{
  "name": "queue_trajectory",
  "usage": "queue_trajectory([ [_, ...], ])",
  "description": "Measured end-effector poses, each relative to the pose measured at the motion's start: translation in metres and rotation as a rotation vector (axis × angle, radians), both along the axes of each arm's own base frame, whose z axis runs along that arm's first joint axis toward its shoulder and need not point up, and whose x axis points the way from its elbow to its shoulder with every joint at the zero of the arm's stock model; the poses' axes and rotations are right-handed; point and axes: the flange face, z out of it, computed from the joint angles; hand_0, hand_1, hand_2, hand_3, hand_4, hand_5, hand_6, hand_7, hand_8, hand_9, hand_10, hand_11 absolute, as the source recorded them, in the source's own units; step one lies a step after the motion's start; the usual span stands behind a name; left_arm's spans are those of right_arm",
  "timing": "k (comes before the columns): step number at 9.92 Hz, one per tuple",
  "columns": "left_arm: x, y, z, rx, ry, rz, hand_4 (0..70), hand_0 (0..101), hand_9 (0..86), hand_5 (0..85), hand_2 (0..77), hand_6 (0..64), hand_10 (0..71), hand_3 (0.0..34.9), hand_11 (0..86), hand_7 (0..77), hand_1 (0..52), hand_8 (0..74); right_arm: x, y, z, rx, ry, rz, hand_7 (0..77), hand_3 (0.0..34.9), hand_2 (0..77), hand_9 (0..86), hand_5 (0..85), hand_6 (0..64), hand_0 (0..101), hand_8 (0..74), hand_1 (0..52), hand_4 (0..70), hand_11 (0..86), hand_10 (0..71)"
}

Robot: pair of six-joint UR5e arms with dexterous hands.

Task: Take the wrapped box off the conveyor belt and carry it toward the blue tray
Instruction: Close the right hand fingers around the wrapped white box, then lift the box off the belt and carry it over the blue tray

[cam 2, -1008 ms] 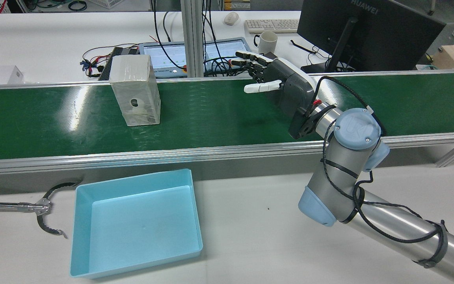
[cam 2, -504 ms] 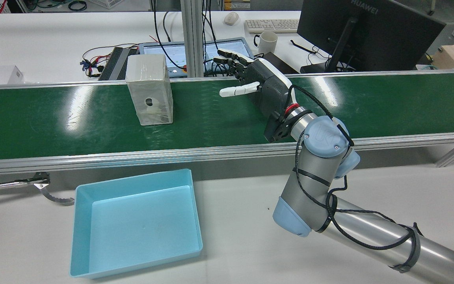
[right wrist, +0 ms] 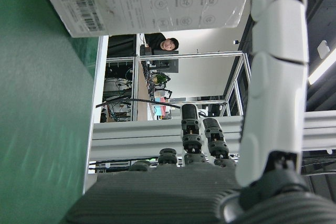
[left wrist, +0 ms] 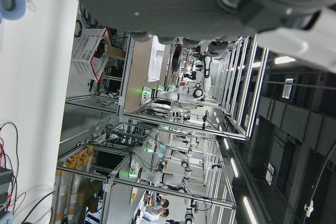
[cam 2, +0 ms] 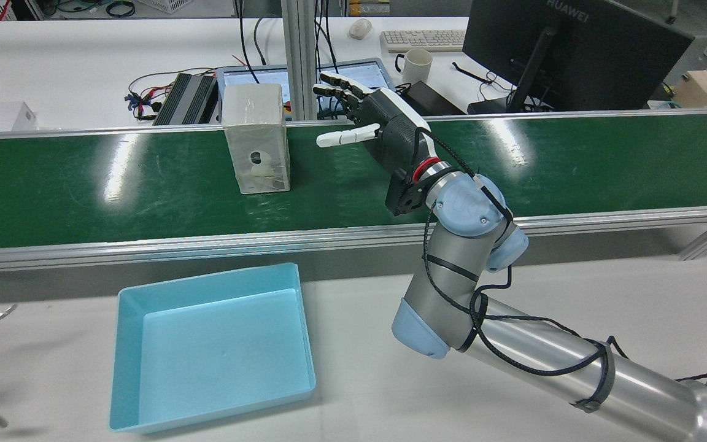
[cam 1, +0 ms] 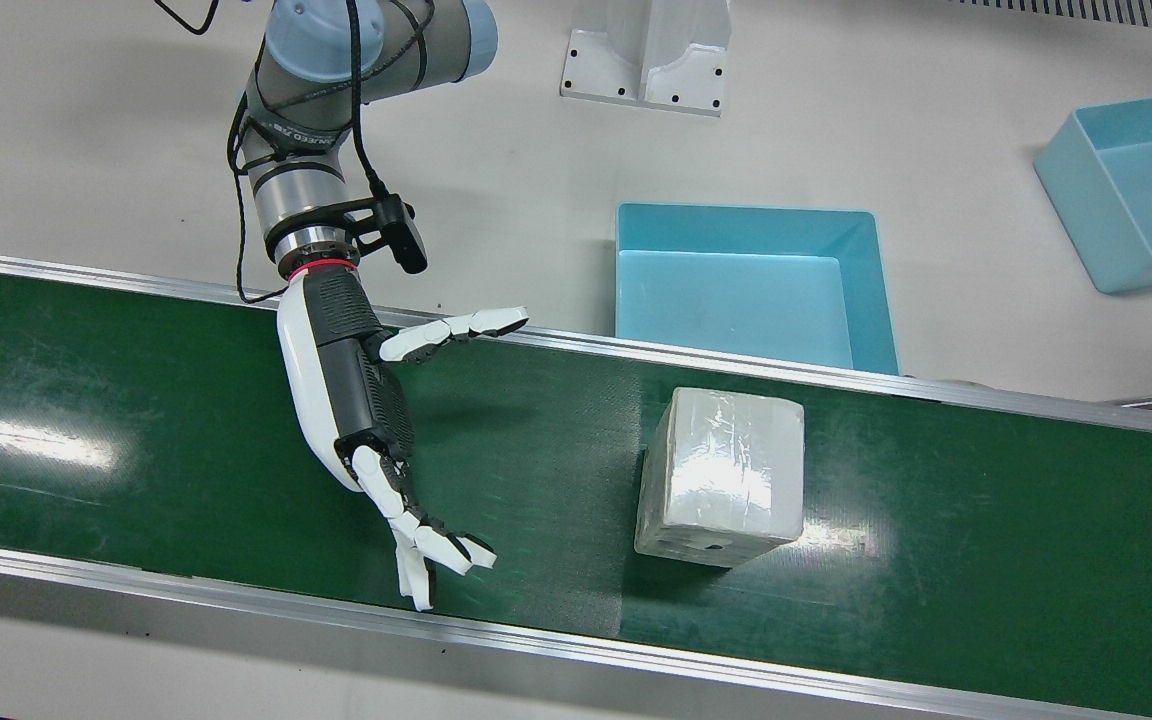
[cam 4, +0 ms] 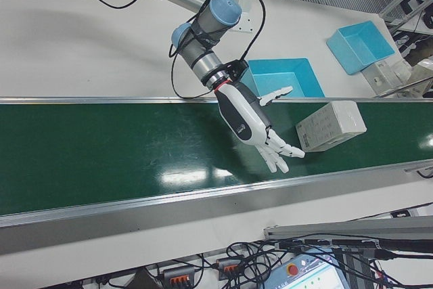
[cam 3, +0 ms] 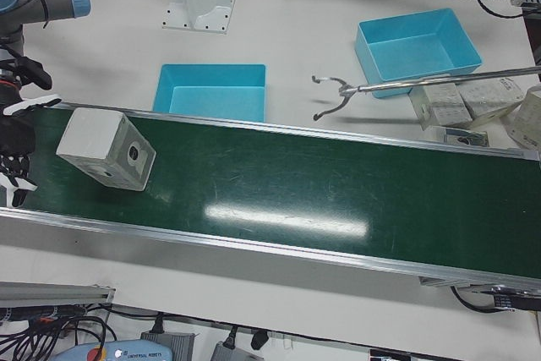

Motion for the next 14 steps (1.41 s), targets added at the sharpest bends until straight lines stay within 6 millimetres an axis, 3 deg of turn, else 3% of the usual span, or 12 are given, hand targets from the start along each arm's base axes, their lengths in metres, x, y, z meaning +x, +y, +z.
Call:
queue_trajectory([
  [1,0.000,0.000,0.000,0.000,0.000,0.000,0.0,0,0.5,1.1,1.1,0.5,0.5,0.0,0.5,0.5,0.0,0.5,-0.010,-0.002,-0.008,0.000,0.002,0.001,19.1,1.1,8.7,3.3,13.6,6.5,47,2.7,14.2,8.2,1.1,0.0],
  [2,0.000,0.000,0.000,0.000,0.000,0.000,0.0,0,0.5,1.1,1.1,0.0,0.0,0.0,0.5,0.5,0.0,0.5,-0.021,0.000,-0.016,0.001,0.002,0.000,19.1,3.3,8.7,4.4,13.6,6.5,47,2.7,14.2,8.2,1.1,0.0],
  [6,0.000,0.000,0.000,0.000,0.000,0.000,0.0,0,0.5,1.1,0.5,0.0,0.5,0.0,0.5,0.5,0.0,0.5,-0.052,0.016,-0.040,0.018,0.003,0.000,20.7,3.5,9.8,4.9,13.1,6.5,48,2.7,14.2,9.3,1.1,0.0],
  [7,0.000,0.000,0.000,0.000,0.000,0.000,0.0,0,0.5,1.1,0.5,0.0,0.5,0.0,0.5,0.5,0.0,0.5,-0.054,0.016,-0.043,0.019,0.005,0.006,23.5,3.5,12.0,8.7,15.8,6.5,49,4.4,16.9,10.4,1.1,0.0],
  [8,0.000,0.000,0.000,0.000,0.000,0.000,0.0,0,0.5,1.1,0.5,0.0,0.0,0.0,0.5,0.5,0.0,0.5,-0.055,0.016,-0.045,0.015,0.008,0.016,31.1,1.4,18.5,13.6,24.0,12.5,54,8.7,25.6,14.7,1.1,0.0],
  [9,0.000,0.000,0.000,0.000,0.000,0.000,0.0,0,0.5,1.1,0.5,0.5,0.5,0.0,0.5,0.5,0.0,0.5,-0.055,0.015,-0.045,0.004,0.016,0.029,35.5,0.6,21.3,20.7,30.5,16.9,58,17.5,26.7,21.3,1.1,6.5],
  [10,0.000,0.000,0.000,0.000,0.000,0.000,0.0,0,0.5,1.1,0.5,0.5,0.5,0.0,0.5,0.5,0.0,0.5,-0.052,0.016,-0.044,-0.007,0.024,0.039,39.3,0.0,26.2,29.5,34.4,22.9,60,25.1,21.8,30.5,1.1,16.9],
  [11,0.000,0.000,0.000,0.000,0.000,0.000,0.0,0,0.5,1.1,1.1,0.5,0.5,0.0,0.5,0.5,0.0,0.5,-0.048,0.018,-0.047,-0.012,0.025,0.047,39.3,0.0,26.2,29.5,34.4,22.9,60,25.1,21.8,30.5,1.1,16.9],
  [12,0.000,0.000,0.000,0.000,0.000,0.000,0.0,0,0.5,1.1,1.1,0.5,0.5,0.0,0.5,0.5,0.0,0.5,-0.040,0.023,-0.056,-0.004,0.011,0.052,39.3,0.0,26.2,35.5,34.4,22.9,60,31.6,21.8,30.5,1.1,21.3],
  [13,0.000,0.000,0.000,0.000,0.000,0.000,0.0,0,0.5,1.1,0.5,0.0,0.5,0.0,0.5,0.5,0.0,0.5,-0.027,0.032,-0.070,0.007,-0.007,0.058,42.5,1.5,30.5,38.2,37.6,27.3,55,38.2,15.3,34.4,20.2,37.6],
  [14,0.000,0.000,0.000,0.000,0.000,0.000,0.0,0,0.5,1.1,0.5,0.0,0.5,0.0,0.5,0.5,0.0,0.5,-0.013,0.042,-0.085,0.018,-0.025,0.062,45.8,4.6,30.5,42.0,45.3,31.1,50,44.7,15.3,30.0,30.5,49.6],
])
